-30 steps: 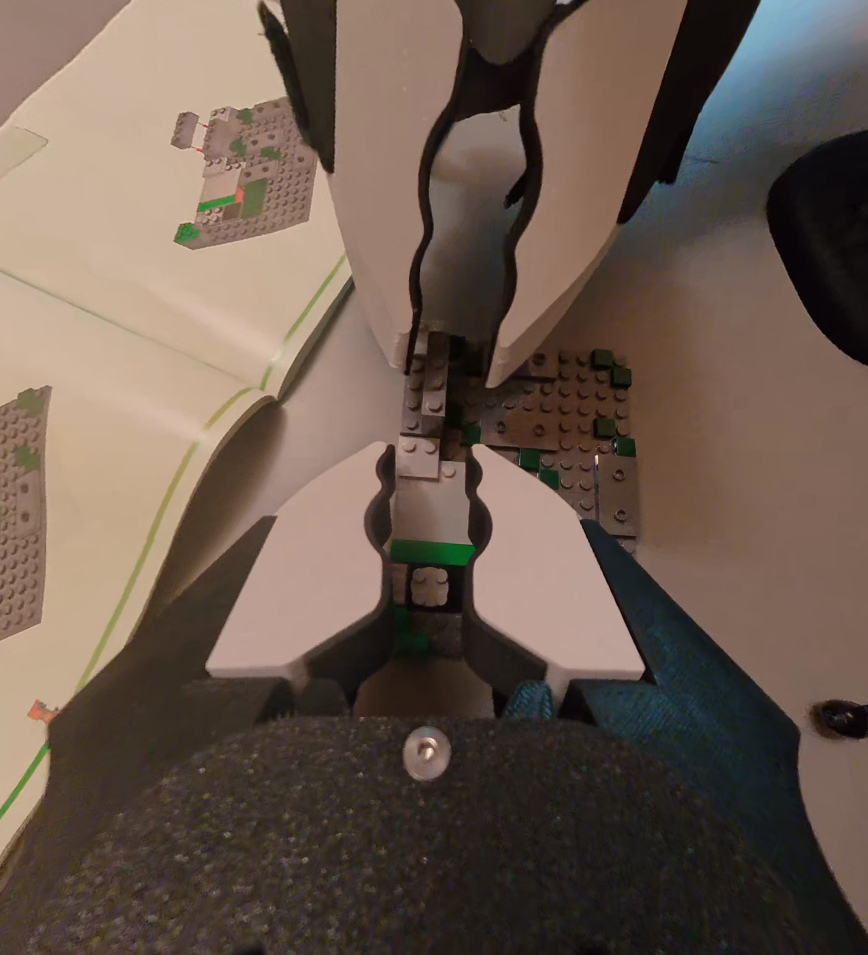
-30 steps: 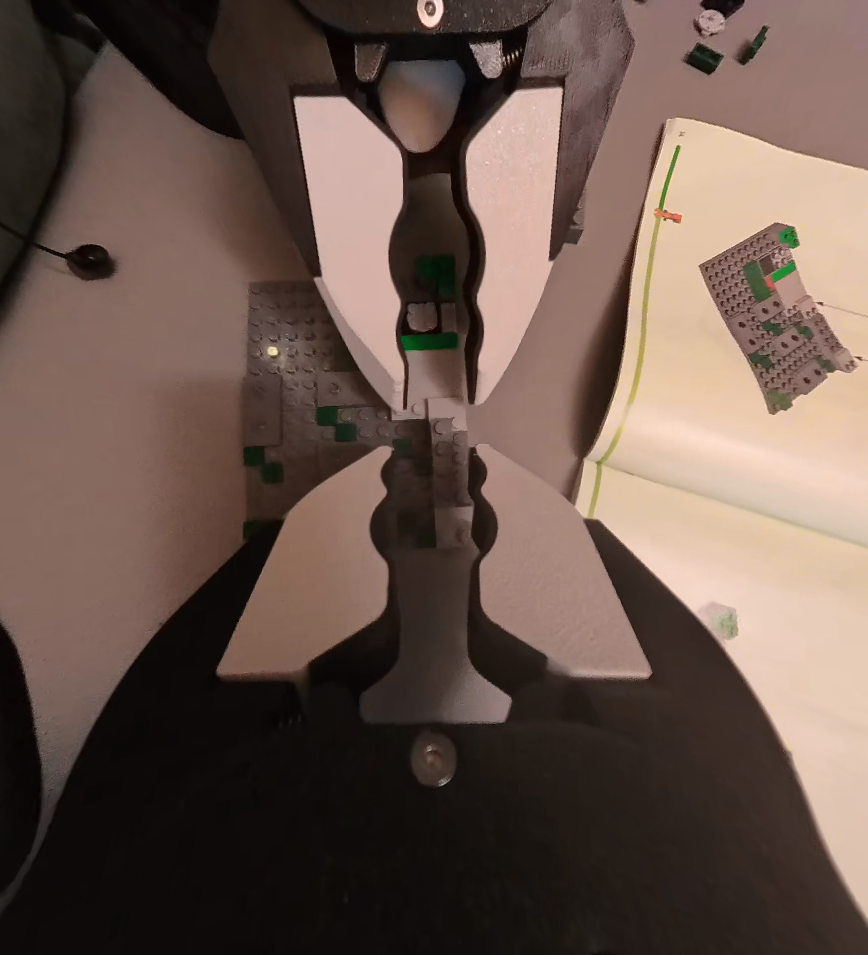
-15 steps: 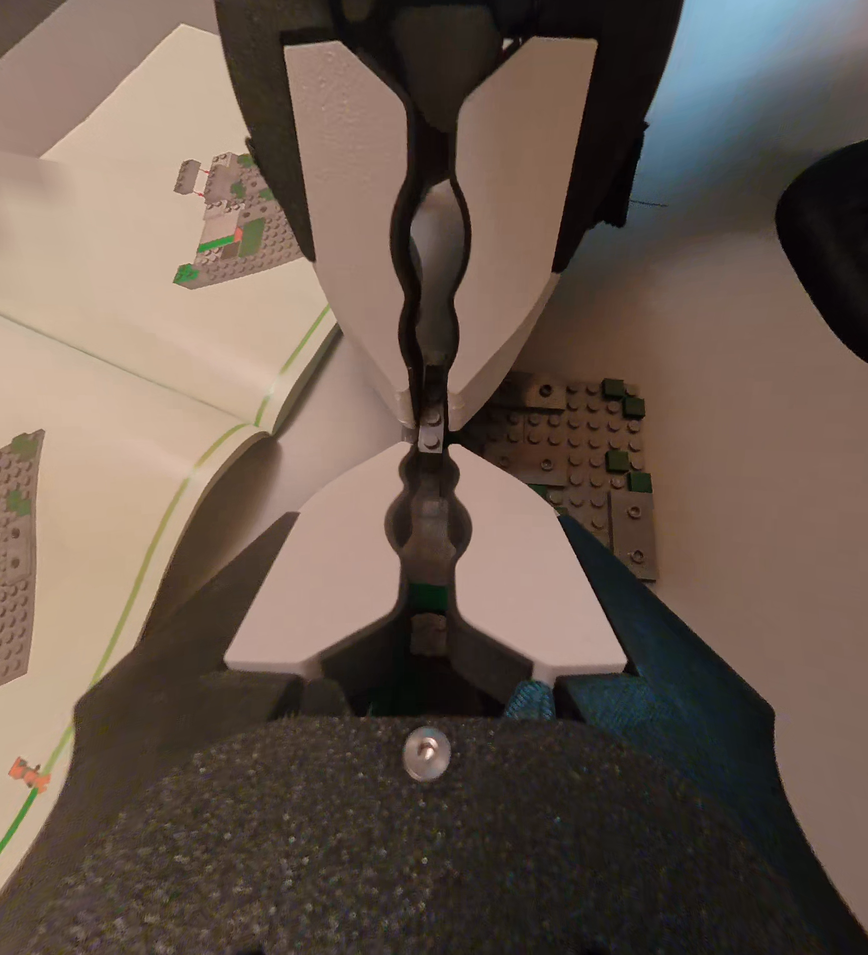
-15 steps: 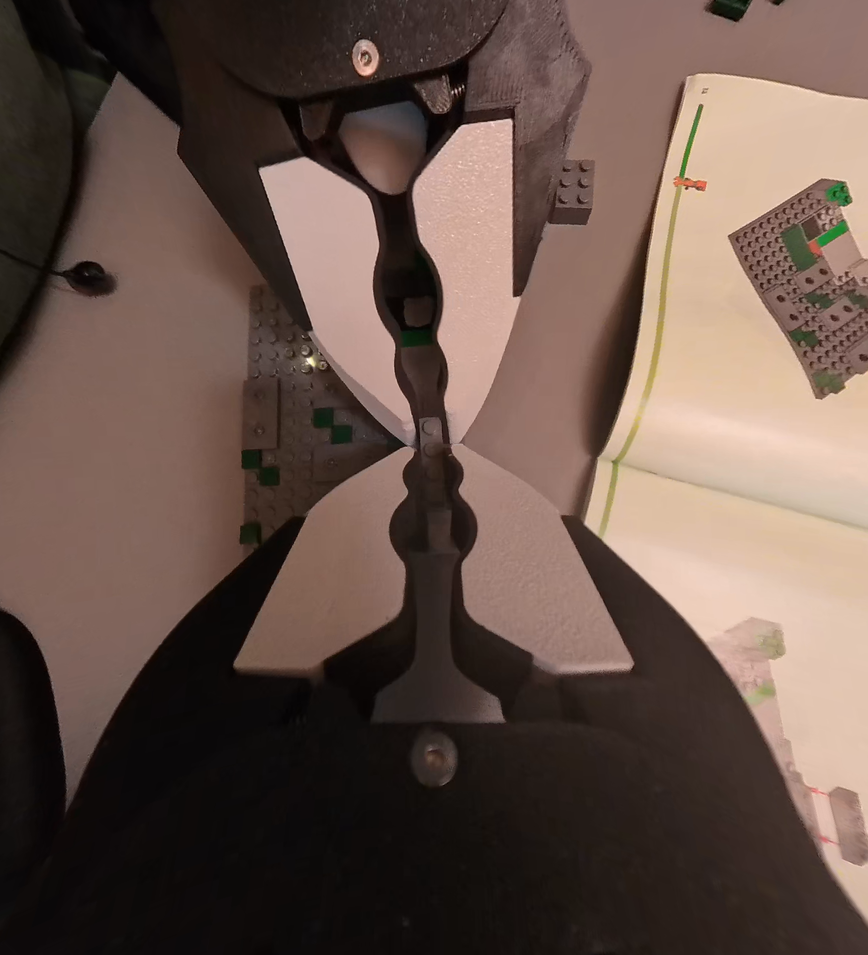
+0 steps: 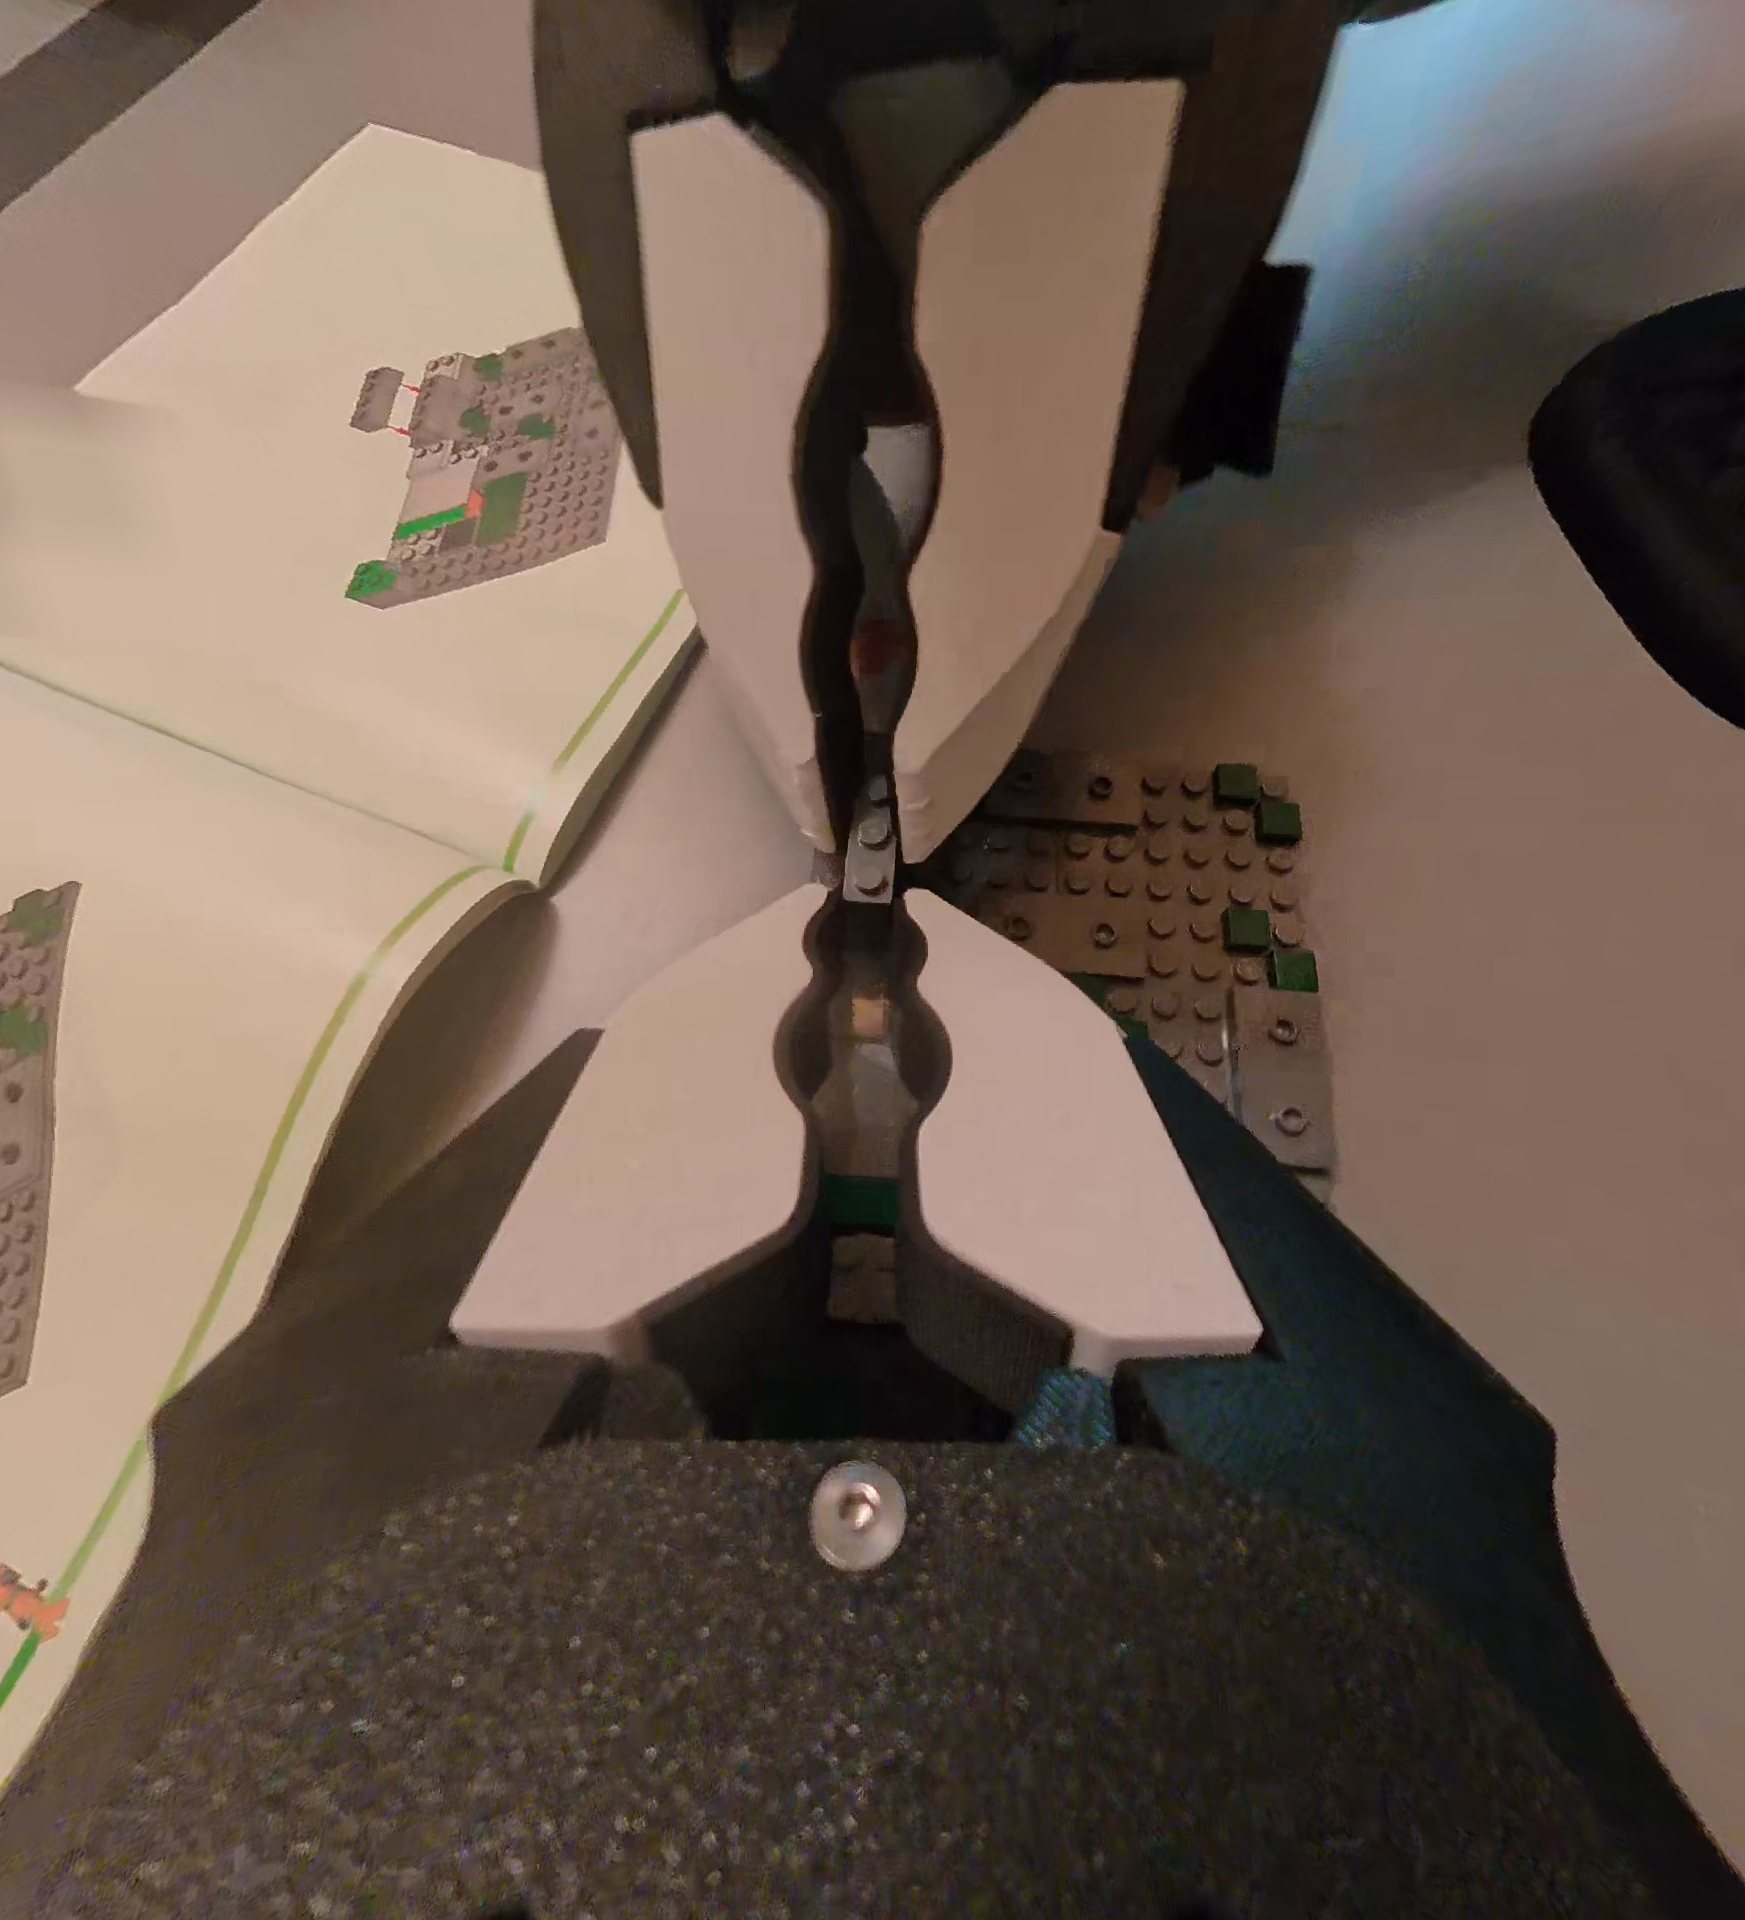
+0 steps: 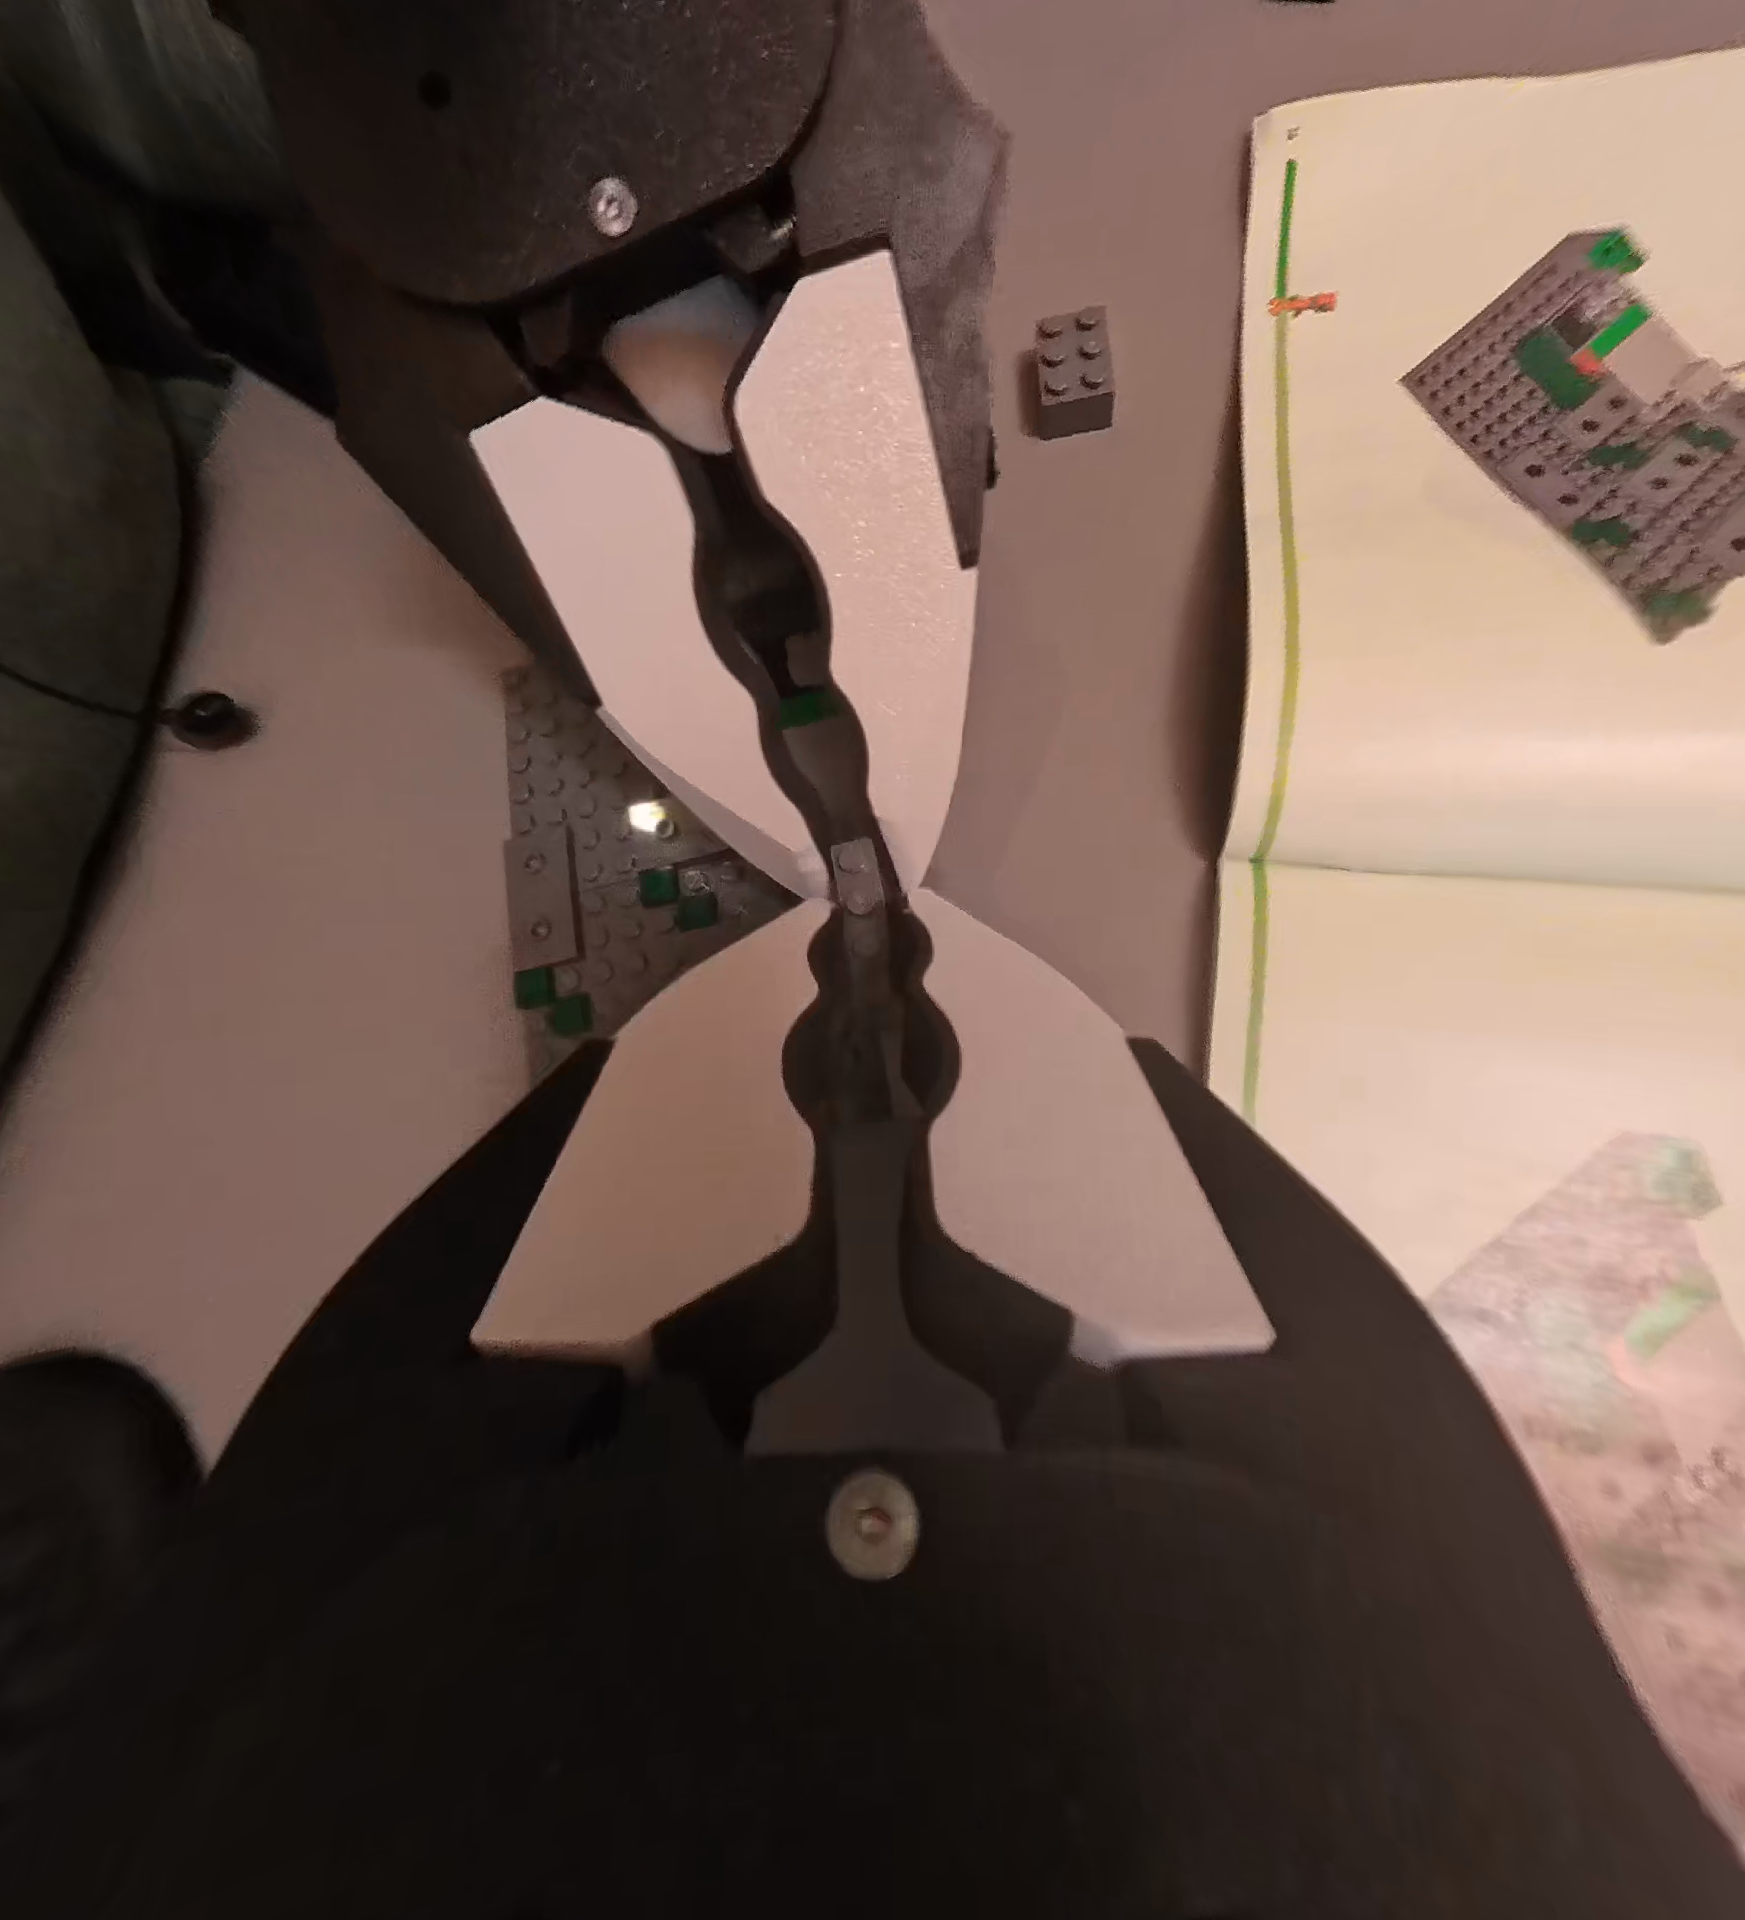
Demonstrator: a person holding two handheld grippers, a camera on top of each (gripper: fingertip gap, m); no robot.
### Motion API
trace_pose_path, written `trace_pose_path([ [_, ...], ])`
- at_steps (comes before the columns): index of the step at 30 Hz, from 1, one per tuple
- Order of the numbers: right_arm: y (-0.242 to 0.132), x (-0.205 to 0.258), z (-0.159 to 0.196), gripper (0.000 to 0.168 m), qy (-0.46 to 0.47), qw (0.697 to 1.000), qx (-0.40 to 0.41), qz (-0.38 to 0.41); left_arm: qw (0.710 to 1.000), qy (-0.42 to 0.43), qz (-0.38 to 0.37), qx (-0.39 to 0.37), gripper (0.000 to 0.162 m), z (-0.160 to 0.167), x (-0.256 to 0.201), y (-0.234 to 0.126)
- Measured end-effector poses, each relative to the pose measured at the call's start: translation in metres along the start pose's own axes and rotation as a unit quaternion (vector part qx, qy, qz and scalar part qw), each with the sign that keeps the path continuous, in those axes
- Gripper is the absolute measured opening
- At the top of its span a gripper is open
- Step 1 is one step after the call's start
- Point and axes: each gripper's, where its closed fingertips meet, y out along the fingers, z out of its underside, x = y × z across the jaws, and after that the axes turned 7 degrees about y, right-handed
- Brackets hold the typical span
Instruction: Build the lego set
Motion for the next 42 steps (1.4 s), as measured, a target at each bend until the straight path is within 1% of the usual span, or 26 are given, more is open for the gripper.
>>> trace_pose_path([
  [2, 0.0, 0.0, 0.0, 0.008, -0.048, 0.997, 0.005, 0.056, 1.0, 0.002, 0.002, 0.002, 0.009, 0.0, -0.001, 0.0],
  [5, -0.001, -0.001, 0.001, 0.008, -0.106, 0.985, 0.013, 0.133, 1.0, 0.002, 0.004, 0.002, 0.009, 0.0, -0.001, 0.0],
  [9, -0.002, -0.001, 0.001, 0.009, -0.137, 0.973, 0.008, 0.185, 1.0, 0.012, 0.003, -0.001, 0.009, -0.001, -0.002, 0.0],
  [12, 0.0, 0.003, 0.001, 0.008, -0.118, 0.977, -0.004, 0.18, 0.999, 0.032, 0.002, -0.004, 0.009, -0.001, -0.006, -0.001],
  [14, 0.001, 0.007, 0.002, 0.008, -0.102, 0.982, -0.015, 0.159, 0.999, 0.038, 0.009, -0.005, 0.01, -0.001, -0.008, -0.001],
  [22, 0.001, 0.009, 0.003, 0.008, -0.092, 0.989, 0.024, 0.115, 0.999, 0.05, 0.018, -0.004, 0.01, 0.001, -0.01, -0.003],
  [33, 0.008, 0.009, 0.002, 0.012, -0.105, 0.983, 0.072, 0.132, 0.998, 0.051, 0.027, -0.007, 0.008, 0.004, -0.01, -0.006],
  [36, 0.009, 0.009, 0.002, 0.012, -0.099, 0.984, 0.074, 0.13, 0.998, 0.05, 0.032, -0.006, 0.012, 0.005, -0.012, -0.008],
  [38, 0.009, 0.009, 0.002, 0.008, -0.098, 0.984, 0.075, 0.129, 0.998, 0.052, 0.032, -0.001, 0.015, 0.007, -0.012, -0.008],
  [42, 0.01, 0.008, 0.001, 0.008, -0.099, 0.984, 0.069, 0.133, 0.999, 0.039, 0.025, 0.003, 0.008, 0.008, -0.008, -0.008],
])
